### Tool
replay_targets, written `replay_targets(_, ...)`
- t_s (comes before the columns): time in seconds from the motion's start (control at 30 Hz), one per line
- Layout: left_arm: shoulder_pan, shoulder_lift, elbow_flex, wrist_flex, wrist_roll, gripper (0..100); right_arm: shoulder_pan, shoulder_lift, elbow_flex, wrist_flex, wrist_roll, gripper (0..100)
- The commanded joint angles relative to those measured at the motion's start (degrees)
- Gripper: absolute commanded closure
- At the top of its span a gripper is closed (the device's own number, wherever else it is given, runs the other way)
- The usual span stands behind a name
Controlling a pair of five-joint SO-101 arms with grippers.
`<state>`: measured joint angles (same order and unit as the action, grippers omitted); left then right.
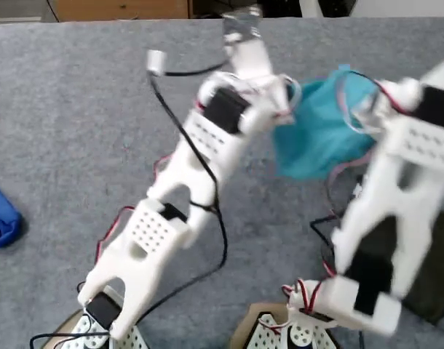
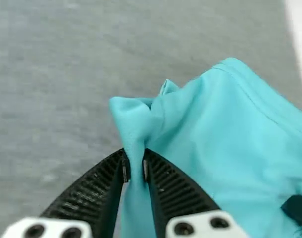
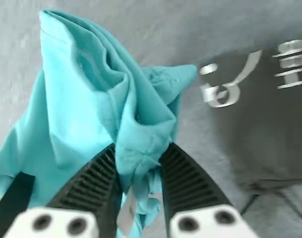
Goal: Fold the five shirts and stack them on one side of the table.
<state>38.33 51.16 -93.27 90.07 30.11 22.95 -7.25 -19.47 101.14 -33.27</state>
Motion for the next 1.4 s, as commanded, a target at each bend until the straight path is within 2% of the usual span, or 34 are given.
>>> replay_targets(0.0, 5.8, -4.0, -2.46, -2.9, 0.53, 98, 10.42, -8.57, 5.67, 0.62, 5.19, 99.4)
replay_targets(0.23, 14.51, -4.0, 4.66, -8.09, 0.53, 98, 28.26, -17.89, 21.76, -4.84, 15.47, 99.4)
replay_targets(0.43, 18.37, -4.0, 10.9, -12.4, 0.53, 98, 36.7, -23.87, 38.2, -13.1, 21.1, 99.4)
replay_targets(0.73, 19.34, -4.0, 17.32, -17.23, 0.53, 98, 38.81, -30.02, 52.97, -23.56, 23.03, 99.4)
replay_targets(1.1, 21.8, -3.91, 22.24, -22.77, 0.35, 98, 40.66, -30.55, 54.73, -27.6, 23.03, 99.1)
replay_targets(1.2, 21.54, -3.91, 23.12, -23.03, 0.44, 91, 40.66, -30.55, 54.73, -27.6, 23.03, 98.4)
replay_targets(1.27, 21.36, -3.91, 23.21, -22.86, 0.7, 85, 40.66, -30.55, 55.78, -27.96, 23.03, 93.1)
replay_targets(1.37, 20.31, -3.91, 23.21, -22.77, 2.99, 83, 40.4, -30.81, 59.56, -29.71, 23.21, 74.4)
